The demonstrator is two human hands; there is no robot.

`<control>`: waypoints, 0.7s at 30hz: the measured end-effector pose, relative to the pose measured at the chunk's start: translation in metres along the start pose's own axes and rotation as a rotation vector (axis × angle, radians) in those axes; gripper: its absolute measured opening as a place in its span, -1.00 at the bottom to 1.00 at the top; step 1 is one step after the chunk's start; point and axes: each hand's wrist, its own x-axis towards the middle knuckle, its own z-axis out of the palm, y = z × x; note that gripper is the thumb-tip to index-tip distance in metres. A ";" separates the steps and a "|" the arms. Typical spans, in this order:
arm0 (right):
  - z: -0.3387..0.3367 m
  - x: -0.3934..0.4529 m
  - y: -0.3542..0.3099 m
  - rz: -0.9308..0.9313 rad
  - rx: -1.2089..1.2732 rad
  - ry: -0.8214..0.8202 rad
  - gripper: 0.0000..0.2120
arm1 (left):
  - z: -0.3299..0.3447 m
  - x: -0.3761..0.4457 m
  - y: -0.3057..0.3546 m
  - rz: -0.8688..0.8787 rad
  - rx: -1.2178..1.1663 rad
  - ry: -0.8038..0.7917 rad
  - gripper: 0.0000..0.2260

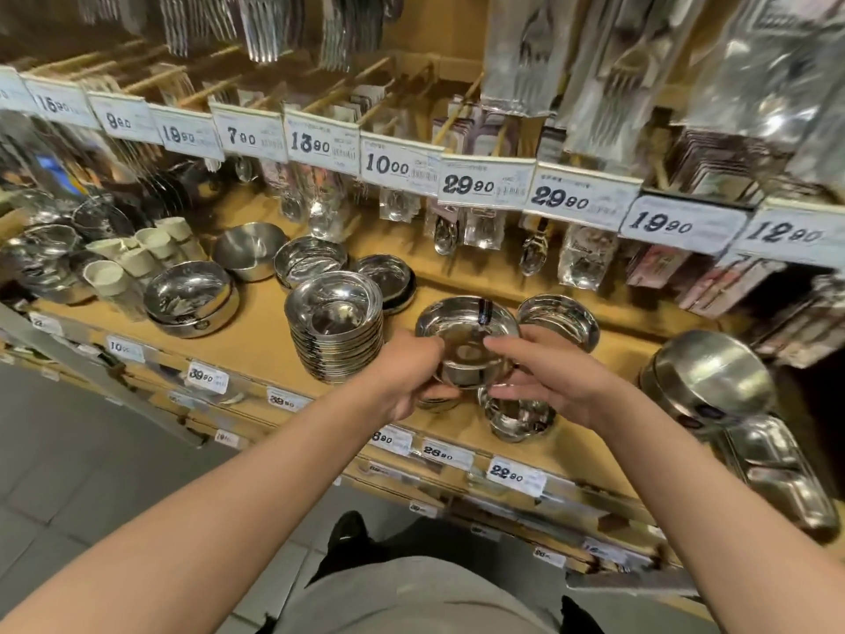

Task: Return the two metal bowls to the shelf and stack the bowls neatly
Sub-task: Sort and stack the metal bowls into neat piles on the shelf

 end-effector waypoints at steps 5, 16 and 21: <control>-0.022 -0.005 0.015 0.038 0.003 0.359 -0.86 | 0.013 0.007 -0.011 -0.040 0.056 -0.148 -0.77; -0.053 -0.036 0.069 0.058 0.161 0.551 -0.80 | 0.060 0.042 -0.103 -0.248 0.268 -0.062 -0.70; -0.060 -0.049 0.062 0.051 0.220 0.513 -0.81 | 0.068 0.061 -0.112 -0.188 0.304 0.063 -0.82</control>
